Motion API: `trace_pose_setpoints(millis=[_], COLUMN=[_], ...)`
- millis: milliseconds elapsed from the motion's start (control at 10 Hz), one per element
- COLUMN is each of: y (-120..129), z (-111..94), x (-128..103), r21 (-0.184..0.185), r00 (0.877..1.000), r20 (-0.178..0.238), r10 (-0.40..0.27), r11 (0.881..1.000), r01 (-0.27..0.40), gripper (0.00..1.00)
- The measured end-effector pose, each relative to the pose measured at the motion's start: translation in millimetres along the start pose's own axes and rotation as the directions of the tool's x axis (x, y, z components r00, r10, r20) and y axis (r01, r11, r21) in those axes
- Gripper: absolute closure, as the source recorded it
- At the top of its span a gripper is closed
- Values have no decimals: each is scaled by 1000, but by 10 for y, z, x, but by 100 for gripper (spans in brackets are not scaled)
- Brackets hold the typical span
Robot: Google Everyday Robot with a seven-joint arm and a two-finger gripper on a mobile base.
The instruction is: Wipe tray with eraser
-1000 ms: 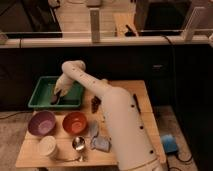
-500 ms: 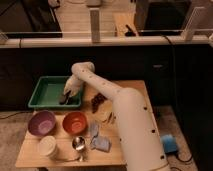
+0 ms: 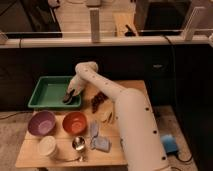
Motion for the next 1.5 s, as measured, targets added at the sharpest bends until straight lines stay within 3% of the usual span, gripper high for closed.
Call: trace_pose_setpoints(millis=[300,600,800,1200,1500], y=[-230,-671,-813,-769,-549], z=[20,167,216,265,216], x=[135,-11,-134,-512,-525], r21=[26,52,61,52,30], r00=[1000,995,989,974,980], r20=[-7,14,34,77,73], r10=[-21,-98,-147,-214,-186], r11=[999,994,988,976,982], r01=[21,97,144,211,185], gripper=[81,81,81,81,81])
